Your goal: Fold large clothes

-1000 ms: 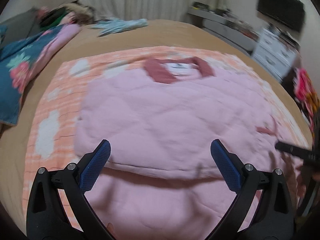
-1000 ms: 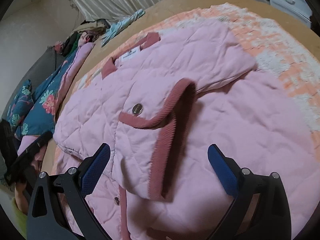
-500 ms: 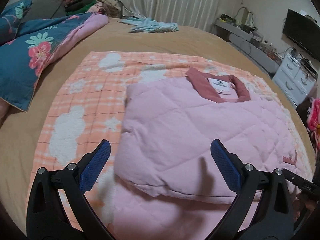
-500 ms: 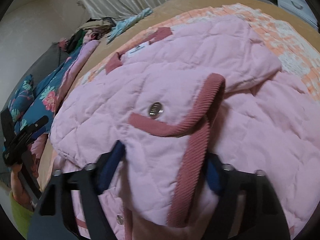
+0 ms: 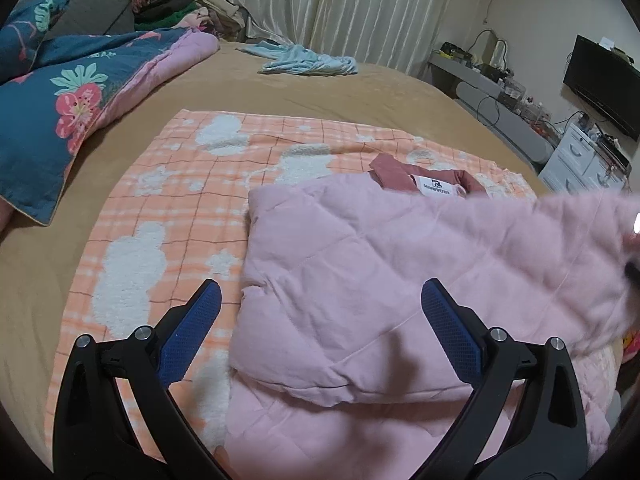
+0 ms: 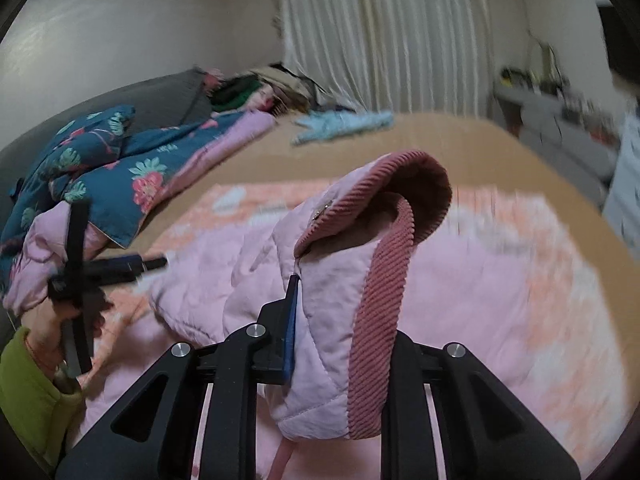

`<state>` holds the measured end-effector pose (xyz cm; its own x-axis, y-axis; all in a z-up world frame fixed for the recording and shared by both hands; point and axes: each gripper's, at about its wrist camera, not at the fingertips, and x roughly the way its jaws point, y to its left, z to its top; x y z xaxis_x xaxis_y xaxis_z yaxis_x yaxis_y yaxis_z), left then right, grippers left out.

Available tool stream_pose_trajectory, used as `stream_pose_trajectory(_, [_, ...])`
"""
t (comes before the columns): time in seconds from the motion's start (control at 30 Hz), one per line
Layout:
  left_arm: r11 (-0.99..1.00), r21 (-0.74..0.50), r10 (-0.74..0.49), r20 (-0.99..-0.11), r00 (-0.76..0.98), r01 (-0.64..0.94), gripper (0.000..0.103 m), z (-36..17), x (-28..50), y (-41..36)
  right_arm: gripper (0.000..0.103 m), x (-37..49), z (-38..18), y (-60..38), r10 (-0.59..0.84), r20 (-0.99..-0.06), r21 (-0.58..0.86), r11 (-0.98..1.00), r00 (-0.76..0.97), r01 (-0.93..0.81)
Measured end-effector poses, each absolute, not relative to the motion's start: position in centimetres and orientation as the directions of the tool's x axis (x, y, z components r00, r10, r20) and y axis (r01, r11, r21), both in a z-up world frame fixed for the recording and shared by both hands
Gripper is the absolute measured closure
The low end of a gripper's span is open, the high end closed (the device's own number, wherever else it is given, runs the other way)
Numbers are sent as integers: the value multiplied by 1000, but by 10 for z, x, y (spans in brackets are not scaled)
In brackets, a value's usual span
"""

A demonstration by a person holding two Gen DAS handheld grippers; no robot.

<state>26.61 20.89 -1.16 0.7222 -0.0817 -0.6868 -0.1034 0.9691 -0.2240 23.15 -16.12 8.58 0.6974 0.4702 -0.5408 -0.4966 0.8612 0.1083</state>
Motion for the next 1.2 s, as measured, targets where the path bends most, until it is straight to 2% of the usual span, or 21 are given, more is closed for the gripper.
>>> stream_pose_trajectory(0.2, [956,-276,-123,-684,719,-98,9,-16,271,207,86,263,106,-158,423,-542,12,867,726,-497])
stream_pose_trajectory(0.5, [953,-294,-161,-686,710,-67,9,-23,277,195,86,298,67,-169,376,-610,76,904,697,-422])
stream_pose_trajectory(0.93, [969,-245,-181,-698,693,7,9,-30,295,162,83,314,34,-182,354,-664,126,921,659,-367])
stream_pose_trajectory(1.17, [974,-226,-173,-745,644,1,9,-46,301,160,78,322,24,-186,333,-687,131,931,646,-340])
stream_pose_trajectory(1.2, [975,-221,-168,-751,639,-4,9,-48,301,160,74,323,22,-186,327,-691,128,933,645,-336])
